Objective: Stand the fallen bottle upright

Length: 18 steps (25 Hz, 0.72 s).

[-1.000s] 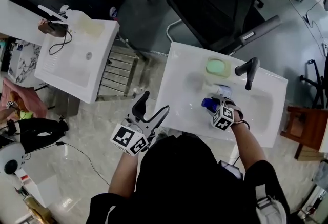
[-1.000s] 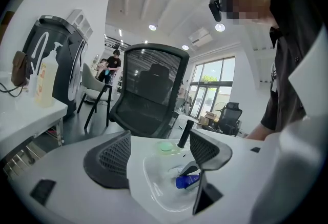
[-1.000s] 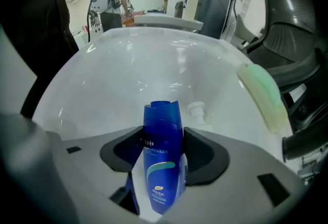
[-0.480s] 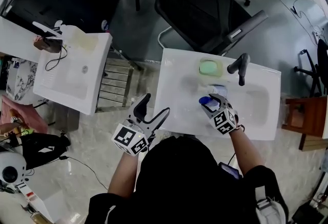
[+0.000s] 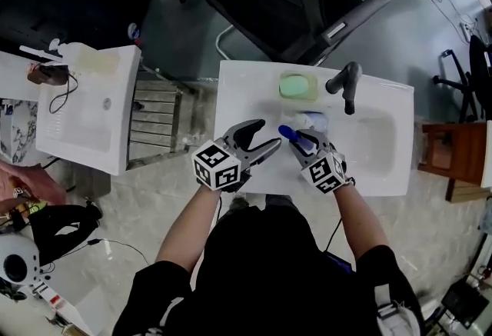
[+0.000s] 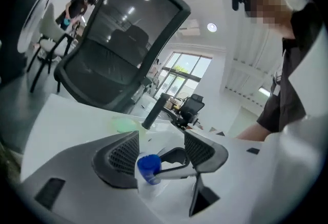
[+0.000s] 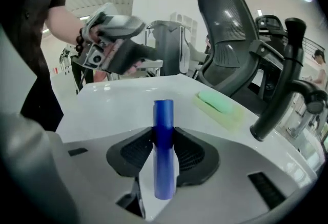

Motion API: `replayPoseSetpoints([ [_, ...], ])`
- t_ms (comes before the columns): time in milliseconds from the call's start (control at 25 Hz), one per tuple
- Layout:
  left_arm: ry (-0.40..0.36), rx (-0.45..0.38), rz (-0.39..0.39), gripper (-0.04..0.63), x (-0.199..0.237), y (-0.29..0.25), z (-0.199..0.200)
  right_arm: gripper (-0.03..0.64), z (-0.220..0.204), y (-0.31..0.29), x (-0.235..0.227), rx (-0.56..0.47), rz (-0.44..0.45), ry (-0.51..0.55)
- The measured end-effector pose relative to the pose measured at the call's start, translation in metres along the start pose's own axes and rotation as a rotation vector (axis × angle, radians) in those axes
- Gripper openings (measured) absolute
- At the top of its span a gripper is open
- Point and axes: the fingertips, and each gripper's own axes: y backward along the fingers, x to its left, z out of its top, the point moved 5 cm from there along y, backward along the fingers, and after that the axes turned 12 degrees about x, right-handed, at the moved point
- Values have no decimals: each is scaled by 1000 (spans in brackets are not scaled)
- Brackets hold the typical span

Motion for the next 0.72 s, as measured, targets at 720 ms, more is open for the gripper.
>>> replayPoseSetpoints([
  [720,16,212,-158,284,9,-51,-35,138,-11,24,6,-106,49,-32],
])
